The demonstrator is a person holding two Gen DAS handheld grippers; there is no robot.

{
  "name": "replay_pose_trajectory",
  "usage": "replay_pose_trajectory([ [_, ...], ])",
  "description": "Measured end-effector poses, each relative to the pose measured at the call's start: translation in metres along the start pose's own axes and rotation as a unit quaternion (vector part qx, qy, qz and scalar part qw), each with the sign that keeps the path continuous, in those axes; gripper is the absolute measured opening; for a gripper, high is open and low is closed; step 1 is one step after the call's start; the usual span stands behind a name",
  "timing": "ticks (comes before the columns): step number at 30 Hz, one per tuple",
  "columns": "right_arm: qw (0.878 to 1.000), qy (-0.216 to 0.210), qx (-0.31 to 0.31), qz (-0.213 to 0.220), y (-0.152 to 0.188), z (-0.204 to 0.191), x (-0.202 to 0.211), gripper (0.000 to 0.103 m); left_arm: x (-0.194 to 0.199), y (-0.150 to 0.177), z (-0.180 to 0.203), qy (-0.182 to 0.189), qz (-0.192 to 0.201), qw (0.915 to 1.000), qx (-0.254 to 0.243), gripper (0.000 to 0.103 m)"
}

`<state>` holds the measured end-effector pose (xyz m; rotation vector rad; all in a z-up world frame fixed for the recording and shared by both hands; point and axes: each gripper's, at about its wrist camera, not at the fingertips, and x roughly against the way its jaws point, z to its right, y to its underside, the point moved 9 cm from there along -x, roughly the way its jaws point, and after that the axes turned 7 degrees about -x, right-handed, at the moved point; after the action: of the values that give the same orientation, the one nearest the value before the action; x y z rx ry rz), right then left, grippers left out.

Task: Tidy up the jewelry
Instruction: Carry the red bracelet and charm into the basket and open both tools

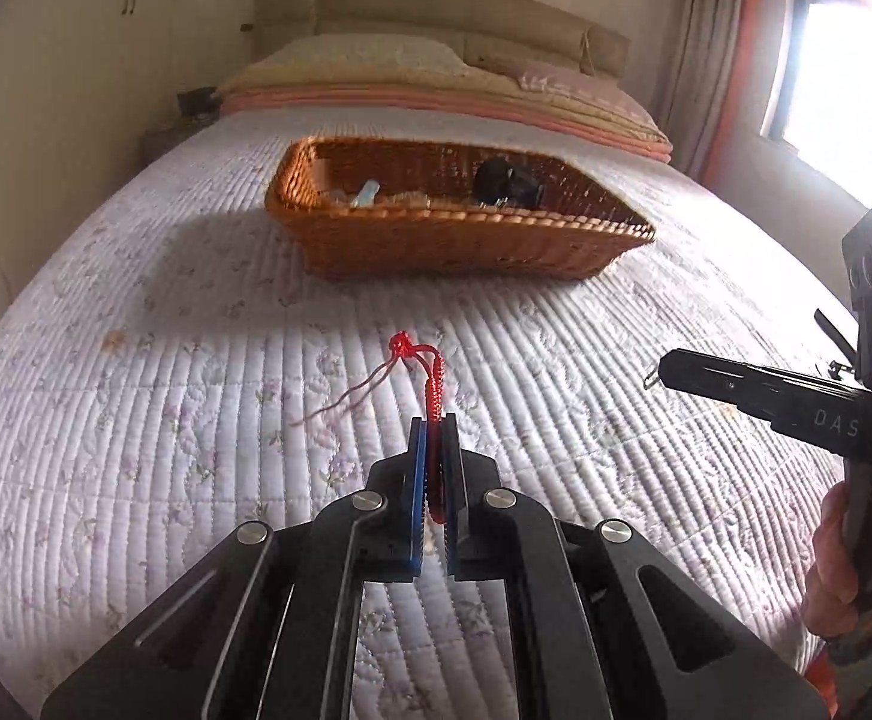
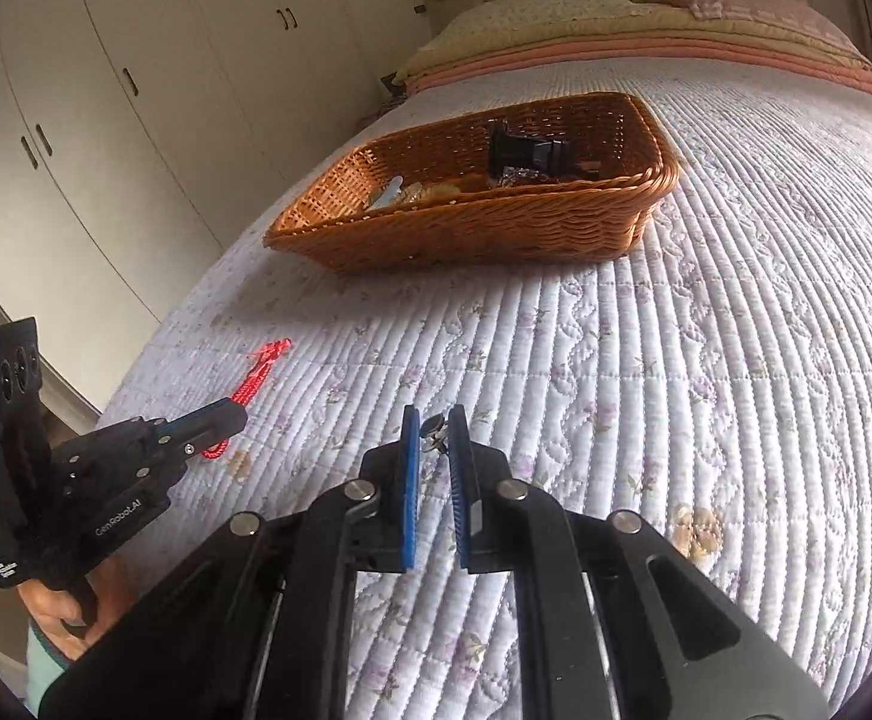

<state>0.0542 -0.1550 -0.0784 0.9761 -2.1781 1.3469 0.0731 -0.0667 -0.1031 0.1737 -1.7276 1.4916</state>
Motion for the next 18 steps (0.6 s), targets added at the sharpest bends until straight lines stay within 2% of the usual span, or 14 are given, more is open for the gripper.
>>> replay_pose_trajectory([
  [4,1.0,-0.01,-0.001,0.023,-0.019,-0.006,0.024,0.008,0.017,-0.029,0.009,0.002,0.036,0.9993,-0.013,0.002],
  [10,0.996,-0.005,0.026,0.081,-0.078,-0.022,0.047,0.008,0.026,-0.085,0.015,0.017,0.088,0.9958,-0.02,0.002],
  [15,0.995,0.01,0.038,0.094,-0.13,-0.024,0.027,0.008,0.006,-0.135,0.003,0.017,0.107,0.9938,-0.021,0.002],
  [18,0.997,0.003,0.022,0.07,-0.152,-0.018,-0.002,0.008,-0.017,-0.158,-0.007,0.024,0.102,0.9944,-0.013,0.002],
])
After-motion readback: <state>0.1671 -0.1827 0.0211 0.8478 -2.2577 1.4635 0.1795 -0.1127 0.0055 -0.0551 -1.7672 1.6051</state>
